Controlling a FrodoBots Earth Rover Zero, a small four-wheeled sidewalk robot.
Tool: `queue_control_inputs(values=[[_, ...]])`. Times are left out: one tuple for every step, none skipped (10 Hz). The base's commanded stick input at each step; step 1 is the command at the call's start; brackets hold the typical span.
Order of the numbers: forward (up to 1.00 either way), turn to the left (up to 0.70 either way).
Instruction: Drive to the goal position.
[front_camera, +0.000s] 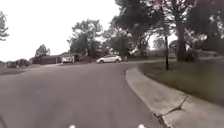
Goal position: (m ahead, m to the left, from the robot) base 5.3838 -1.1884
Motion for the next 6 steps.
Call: queue_control_inputs(values=[[1.00, 0.00], [1.00, 0.00], [1.00, 0.00], [1.00, 0.00], [1.00, 0.00], [1.00, 0.00]])
